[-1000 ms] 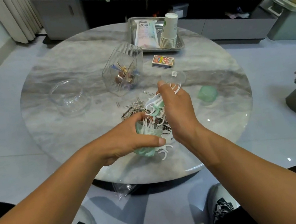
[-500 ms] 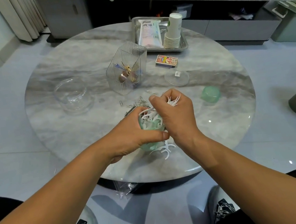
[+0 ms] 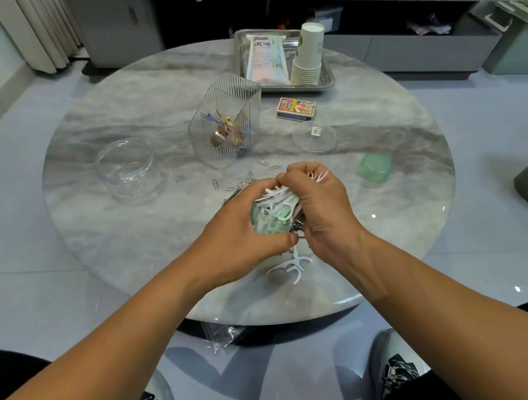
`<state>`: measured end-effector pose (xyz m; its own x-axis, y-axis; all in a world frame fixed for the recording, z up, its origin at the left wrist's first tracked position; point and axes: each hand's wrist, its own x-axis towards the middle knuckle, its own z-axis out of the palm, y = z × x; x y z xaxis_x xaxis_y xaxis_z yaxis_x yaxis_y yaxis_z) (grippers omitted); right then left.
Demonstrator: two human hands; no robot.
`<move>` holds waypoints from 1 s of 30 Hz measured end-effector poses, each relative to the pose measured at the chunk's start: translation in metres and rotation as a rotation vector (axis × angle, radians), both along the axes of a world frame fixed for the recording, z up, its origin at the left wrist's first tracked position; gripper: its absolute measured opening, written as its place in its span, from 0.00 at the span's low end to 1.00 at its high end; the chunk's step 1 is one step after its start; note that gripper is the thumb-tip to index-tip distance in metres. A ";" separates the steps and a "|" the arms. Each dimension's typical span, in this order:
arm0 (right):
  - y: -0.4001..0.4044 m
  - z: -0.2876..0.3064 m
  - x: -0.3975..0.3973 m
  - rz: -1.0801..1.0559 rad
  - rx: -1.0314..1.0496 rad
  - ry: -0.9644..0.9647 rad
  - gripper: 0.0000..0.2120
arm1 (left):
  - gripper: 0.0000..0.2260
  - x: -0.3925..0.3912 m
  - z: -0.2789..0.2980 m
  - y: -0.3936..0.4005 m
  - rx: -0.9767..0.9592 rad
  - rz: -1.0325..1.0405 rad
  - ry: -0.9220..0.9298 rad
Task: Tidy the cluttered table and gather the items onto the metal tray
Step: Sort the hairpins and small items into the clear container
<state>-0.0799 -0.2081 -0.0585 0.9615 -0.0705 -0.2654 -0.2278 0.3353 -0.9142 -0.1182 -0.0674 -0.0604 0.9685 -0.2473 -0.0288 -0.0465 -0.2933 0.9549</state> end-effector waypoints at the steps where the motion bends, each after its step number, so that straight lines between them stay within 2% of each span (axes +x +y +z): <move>1: 0.000 -0.001 0.001 -0.011 0.005 -0.001 0.10 | 0.32 0.000 0.000 0.000 -0.008 0.005 0.003; 6: -0.003 -0.003 0.006 0.015 -0.048 -0.113 0.14 | 0.31 0.002 0.003 0.003 -0.023 -0.004 0.056; 11: -0.006 0.001 0.003 0.131 -0.223 -0.317 0.19 | 0.29 0.002 0.005 0.005 -0.020 -0.047 0.089; 16: 0.000 0.002 -0.007 0.227 -0.396 -0.457 0.17 | 0.25 0.000 0.001 0.000 -0.081 -0.046 0.108; 20: 0.002 0.001 -0.013 0.212 -0.453 -0.464 0.09 | 0.29 0.000 -0.001 -0.004 -0.102 -0.003 0.074; 25: 0.002 0.007 -0.013 0.212 -0.343 -0.368 0.16 | 0.30 0.001 -0.006 -0.005 -0.122 0.089 0.077; 30: 0.003 -0.002 -0.017 0.396 -0.477 -0.398 0.17 | 0.27 0.002 -0.008 -0.006 -0.068 0.097 0.033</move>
<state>-0.0968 -0.2051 -0.0604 0.9562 0.2811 0.0818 0.1302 -0.1582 -0.9788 -0.1163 -0.0730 -0.0680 0.9867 -0.1553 -0.0474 0.0108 -0.2290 0.9734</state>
